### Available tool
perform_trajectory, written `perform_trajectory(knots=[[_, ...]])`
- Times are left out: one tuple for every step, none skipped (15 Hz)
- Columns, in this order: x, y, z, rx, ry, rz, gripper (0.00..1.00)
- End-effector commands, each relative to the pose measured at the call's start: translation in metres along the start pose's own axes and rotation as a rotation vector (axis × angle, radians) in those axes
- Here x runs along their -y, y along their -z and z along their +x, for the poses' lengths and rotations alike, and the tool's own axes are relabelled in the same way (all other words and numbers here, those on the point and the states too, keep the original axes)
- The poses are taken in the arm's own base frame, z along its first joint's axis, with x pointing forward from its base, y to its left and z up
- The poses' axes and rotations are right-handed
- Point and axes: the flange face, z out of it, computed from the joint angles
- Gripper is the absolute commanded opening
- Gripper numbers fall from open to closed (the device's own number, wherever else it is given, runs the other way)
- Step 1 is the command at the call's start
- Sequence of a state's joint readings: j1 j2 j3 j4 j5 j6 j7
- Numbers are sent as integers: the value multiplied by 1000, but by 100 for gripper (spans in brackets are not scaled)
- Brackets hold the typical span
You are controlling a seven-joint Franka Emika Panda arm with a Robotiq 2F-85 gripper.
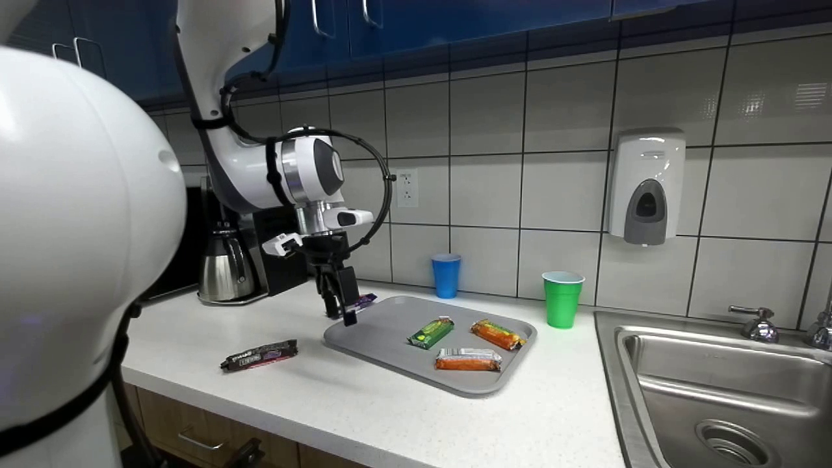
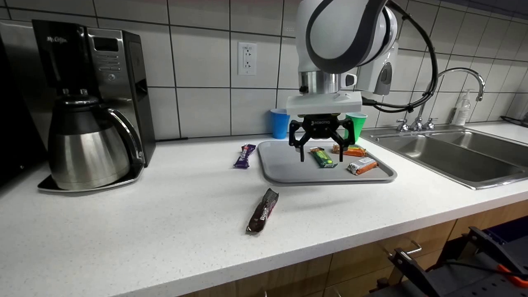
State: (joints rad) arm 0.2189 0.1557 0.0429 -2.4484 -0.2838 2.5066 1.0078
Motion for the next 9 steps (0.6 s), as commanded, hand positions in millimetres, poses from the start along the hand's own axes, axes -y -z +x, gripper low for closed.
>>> perform_trajectory(knots=[[-16,4,14,-19,44,16,100],[-18,3,18,-22,51,17,100],[-20,2,23,-23,55,19,100],[-22,1,26,-24,61,21,100],[-24,0,31,-27,65,23,100],[-26,-1,35,-33,64,23,100],[-27,-1,38,-35,64,27,100],[-28,-2,43,-38,64,30,100],[-28,-3,46,-40,64,33,100]])
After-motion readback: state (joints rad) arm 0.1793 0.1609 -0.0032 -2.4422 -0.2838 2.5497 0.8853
